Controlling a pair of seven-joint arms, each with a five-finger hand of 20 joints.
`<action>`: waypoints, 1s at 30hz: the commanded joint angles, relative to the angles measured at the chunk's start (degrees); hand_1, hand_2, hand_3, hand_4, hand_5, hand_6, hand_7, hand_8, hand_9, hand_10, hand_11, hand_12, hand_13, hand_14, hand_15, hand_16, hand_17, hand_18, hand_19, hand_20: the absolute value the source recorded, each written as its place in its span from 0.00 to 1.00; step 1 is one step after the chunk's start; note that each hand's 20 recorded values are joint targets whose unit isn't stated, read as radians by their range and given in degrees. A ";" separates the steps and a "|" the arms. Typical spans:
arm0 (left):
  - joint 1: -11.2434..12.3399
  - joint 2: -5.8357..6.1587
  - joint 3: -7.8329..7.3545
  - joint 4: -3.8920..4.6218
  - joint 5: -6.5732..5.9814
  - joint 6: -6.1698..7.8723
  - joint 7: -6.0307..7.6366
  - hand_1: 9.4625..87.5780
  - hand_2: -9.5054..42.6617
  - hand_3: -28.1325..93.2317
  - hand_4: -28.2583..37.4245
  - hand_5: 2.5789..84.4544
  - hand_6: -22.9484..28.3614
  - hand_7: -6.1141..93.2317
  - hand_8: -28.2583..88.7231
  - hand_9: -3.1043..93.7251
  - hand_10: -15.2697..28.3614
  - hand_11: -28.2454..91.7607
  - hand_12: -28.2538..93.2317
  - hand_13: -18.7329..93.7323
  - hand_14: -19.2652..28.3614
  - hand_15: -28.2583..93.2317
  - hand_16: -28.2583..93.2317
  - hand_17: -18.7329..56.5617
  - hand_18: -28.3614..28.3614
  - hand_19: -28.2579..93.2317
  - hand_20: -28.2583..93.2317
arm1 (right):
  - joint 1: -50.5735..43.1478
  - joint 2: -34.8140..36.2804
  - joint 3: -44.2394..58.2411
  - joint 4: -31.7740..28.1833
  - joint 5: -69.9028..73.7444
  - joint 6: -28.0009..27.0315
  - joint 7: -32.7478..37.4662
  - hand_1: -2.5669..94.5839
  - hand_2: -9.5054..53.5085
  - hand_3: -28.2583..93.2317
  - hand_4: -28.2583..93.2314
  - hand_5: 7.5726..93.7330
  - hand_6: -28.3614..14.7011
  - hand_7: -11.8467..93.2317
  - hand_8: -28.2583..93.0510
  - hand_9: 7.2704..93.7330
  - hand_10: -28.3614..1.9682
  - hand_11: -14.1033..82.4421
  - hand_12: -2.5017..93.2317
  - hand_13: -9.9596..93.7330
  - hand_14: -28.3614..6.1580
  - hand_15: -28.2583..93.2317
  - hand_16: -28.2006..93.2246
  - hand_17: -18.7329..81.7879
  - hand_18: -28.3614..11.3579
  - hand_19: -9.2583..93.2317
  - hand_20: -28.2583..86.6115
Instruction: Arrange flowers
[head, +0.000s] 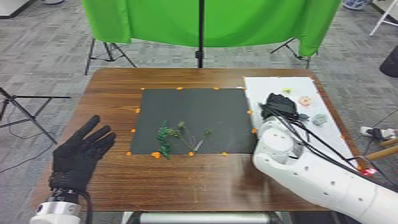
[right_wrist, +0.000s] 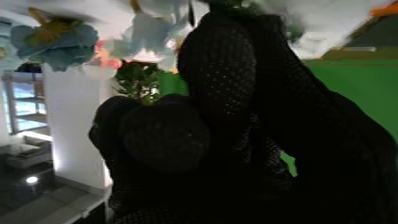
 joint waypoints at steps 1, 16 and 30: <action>1.60 -0.48 -0.68 -0.58 0.04 0.43 -0.15 0.17 0.29 0.91 0.05 0.42 0.62 0.18 0.16 0.40 0.83 0.42 0.32 0.37 1.00 0.64 0.16 0.10 0.98 0.69 0.24 | -3.24 -0.28 4.38 -8.77 -2.51 0.59 -1.29 0.61 0.00 0.83 0.00 0.98 0.57 0.30 0.31 1.00 0.58 0.60 0.22 0.94 0.61 0.81 0.41 0.71 0.16 1.00 0.59; 1.56 -0.16 -0.93 -0.57 0.13 0.57 -0.38 0.17 0.29 0.91 0.05 0.42 0.62 0.18 0.16 0.40 0.83 0.42 0.32 0.37 1.00 0.64 0.16 0.10 0.98 0.69 0.25 | -11.28 -8.19 5.31 -15.48 -3.92 -4.72 -2.57 0.62 0.00 0.83 0.00 0.99 0.56 0.29 0.32 1.00 0.56 0.61 0.21 0.94 0.60 0.82 0.41 0.71 0.15 1.00 0.62; 1.69 0.56 -1.10 -0.57 -0.33 0.86 -0.48 0.17 0.29 0.91 0.05 0.43 0.62 0.17 0.16 0.40 0.83 0.42 0.32 0.37 1.00 0.64 0.16 0.10 0.98 0.69 0.25 | -14.13 -10.47 6.93 -14.52 -1.35 -15.72 0.47 0.52 0.00 0.79 0.02 0.96 0.58 0.28 0.30 1.00 0.56 0.60 0.23 0.93 0.58 0.83 0.41 0.71 0.12 1.00 0.63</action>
